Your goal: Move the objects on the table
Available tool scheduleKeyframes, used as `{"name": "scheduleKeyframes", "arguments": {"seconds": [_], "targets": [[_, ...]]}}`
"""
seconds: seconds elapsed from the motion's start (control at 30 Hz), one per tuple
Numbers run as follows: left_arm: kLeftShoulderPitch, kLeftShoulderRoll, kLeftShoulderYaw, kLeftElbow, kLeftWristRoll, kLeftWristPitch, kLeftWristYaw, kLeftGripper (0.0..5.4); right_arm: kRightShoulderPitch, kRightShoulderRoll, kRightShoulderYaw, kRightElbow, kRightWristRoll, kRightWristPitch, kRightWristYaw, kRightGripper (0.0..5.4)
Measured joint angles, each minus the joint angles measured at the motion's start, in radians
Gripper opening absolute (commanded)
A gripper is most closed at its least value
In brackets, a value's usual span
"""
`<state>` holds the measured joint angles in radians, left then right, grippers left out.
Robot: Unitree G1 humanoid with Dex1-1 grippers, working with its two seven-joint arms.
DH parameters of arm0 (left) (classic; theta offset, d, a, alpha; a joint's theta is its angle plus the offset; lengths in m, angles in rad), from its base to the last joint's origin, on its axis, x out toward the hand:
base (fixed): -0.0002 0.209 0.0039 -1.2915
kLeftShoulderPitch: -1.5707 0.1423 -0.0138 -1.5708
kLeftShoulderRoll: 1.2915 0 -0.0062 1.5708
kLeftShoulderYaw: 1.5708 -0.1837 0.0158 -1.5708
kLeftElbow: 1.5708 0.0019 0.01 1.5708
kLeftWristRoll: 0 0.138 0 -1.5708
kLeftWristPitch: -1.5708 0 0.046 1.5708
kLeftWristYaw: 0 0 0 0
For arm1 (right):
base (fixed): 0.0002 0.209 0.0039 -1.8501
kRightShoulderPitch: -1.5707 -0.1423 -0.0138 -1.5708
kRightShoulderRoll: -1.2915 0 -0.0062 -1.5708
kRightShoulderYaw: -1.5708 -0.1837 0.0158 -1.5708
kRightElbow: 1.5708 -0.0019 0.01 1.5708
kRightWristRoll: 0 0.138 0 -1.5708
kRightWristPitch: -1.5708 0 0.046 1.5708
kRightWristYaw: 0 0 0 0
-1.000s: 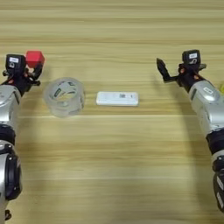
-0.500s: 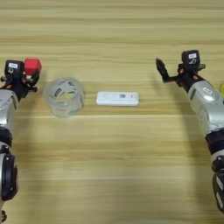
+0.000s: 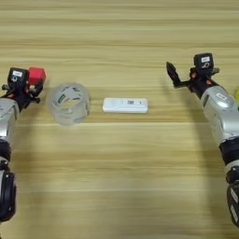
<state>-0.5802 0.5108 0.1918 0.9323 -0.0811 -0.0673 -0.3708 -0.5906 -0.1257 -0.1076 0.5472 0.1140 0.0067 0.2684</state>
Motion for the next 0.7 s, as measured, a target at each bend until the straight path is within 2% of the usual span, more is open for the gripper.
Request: {"name": "scheduleKeyframes", "arguments": {"seconds": [0.13,0.23,0.4,0.57,0.6,0.7], "targets": [[0.074,0.000,-0.001,-0.098,-0.002,0.057,-0.004,2.24,0.000,0.002,0.000,-0.004,0.006,0.000,0.000,5.40],[0.103,0.000,-0.001,-0.135,-0.002,0.074,-0.003,2.24,0.000,0.004,0.000,-0.005,0.008,0.000,0.000,5.40],[0.134,-0.001,-0.001,-0.162,-0.002,0.100,0.006,2.24,0.000,0.004,0.001,-0.011,0.010,0.000,0.000,5.40],[0.156,-0.019,-0.003,-0.179,-0.002,0.106,0.011,2.24,0.000,0.004,0.001,-0.013,0.010,0.000,0.000,5.40],[0.157,-0.020,-0.004,-0.183,-0.002,0.108,0.011,2.60,0.000,0.004,0.001,-0.013,0.010,0.000,0.000,5.40],[0.158,-0.021,-0.007,-0.193,-0.002,0.113,0.012,2.93,0.000,0.004,0.001,-0.013,0.010,0.000,0.000,5.40]]}}
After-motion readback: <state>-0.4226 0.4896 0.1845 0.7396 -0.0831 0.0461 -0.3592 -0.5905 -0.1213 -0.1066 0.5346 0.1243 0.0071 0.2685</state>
